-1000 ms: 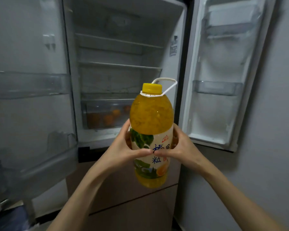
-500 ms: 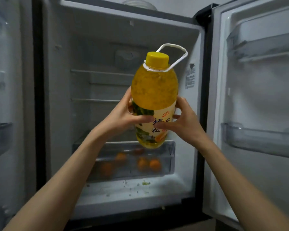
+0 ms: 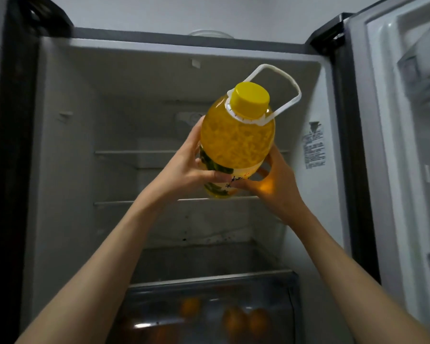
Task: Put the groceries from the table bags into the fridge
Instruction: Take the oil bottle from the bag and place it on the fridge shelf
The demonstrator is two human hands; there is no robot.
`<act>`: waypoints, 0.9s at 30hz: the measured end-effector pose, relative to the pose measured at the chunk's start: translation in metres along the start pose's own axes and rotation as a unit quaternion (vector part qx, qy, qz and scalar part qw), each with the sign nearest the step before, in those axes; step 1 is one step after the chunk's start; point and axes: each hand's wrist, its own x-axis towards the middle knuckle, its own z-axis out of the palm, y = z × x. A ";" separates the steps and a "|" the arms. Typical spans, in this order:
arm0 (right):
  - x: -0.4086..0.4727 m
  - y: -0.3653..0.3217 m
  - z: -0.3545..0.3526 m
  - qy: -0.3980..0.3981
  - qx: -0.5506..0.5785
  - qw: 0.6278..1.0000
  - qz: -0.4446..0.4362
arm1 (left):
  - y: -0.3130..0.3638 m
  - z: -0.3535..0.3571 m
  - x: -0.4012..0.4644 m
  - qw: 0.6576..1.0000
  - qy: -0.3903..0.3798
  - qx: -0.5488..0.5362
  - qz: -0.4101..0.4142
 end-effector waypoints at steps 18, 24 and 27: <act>0.024 0.094 0.068 -0.054 -0.102 0.993 0.041 | -0.112 -0.040 -0.005 0.990 0.004 0.144 -0.001; 0.016 0.080 0.049 -0.055 0.071 0.987 0.135 | -0.125 -0.050 0.002 0.981 -0.024 0.190 -0.033; 0.015 0.059 0.040 -0.043 0.199 0.963 0.175 | -0.126 -0.051 0.007 0.980 -0.043 0.193 -0.033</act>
